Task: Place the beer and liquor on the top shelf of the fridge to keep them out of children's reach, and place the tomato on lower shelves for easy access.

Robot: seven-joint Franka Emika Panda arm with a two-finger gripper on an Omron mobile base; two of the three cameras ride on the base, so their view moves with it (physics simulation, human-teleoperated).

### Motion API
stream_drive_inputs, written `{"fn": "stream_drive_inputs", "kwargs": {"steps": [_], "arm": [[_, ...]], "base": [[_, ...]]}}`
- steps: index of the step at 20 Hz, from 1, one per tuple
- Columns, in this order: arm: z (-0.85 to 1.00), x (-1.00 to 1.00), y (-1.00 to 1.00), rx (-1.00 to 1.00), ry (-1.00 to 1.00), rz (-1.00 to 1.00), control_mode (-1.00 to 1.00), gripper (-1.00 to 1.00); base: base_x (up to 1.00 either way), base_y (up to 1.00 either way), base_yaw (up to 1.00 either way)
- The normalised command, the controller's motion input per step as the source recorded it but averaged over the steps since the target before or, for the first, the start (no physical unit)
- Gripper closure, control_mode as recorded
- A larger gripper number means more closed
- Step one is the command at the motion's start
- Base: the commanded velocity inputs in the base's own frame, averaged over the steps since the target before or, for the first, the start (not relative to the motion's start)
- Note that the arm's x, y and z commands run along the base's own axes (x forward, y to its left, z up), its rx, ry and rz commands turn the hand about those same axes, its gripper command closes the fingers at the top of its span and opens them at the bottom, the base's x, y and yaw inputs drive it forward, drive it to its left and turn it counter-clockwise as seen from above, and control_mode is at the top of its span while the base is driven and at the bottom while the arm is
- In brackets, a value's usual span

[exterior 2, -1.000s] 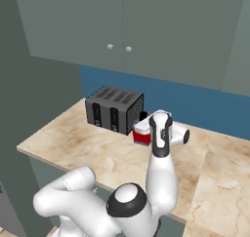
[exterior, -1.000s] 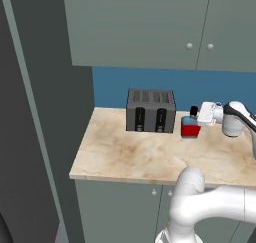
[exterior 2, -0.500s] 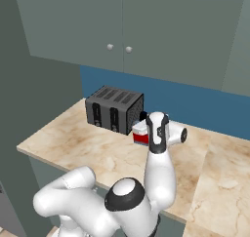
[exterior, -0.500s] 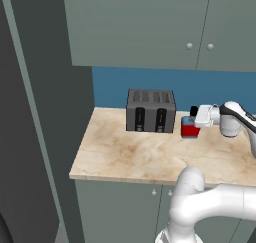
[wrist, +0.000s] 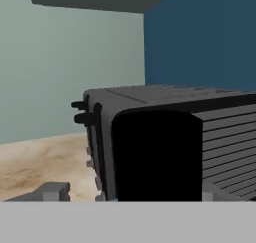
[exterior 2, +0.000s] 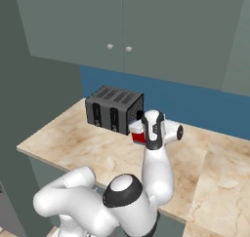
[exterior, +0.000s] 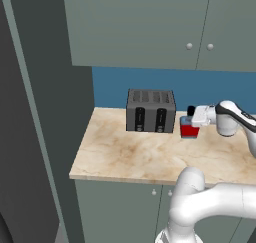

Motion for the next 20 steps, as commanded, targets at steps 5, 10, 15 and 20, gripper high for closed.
{"fn": "stream_drive_inputs", "kwargs": {"steps": [5,10,15,20], "arm": [[0.00,0.00,0.02,0.00,0.00,0.00,-1.00,1.00],[0.00,0.00,0.00,0.00,0.00,0.00,-1.00,1.00],[0.15,-0.26,0.00,0.00,-0.01,-0.04,-1.00,1.00],[0.82,-0.76,-0.09,0.00,0.00,-0.27,-1.00,1.00]], "base": [[0.00,0.00,0.00],[0.00,0.00,0.00],[0.00,0.00,0.00],[0.00,0.00,0.00]]}}
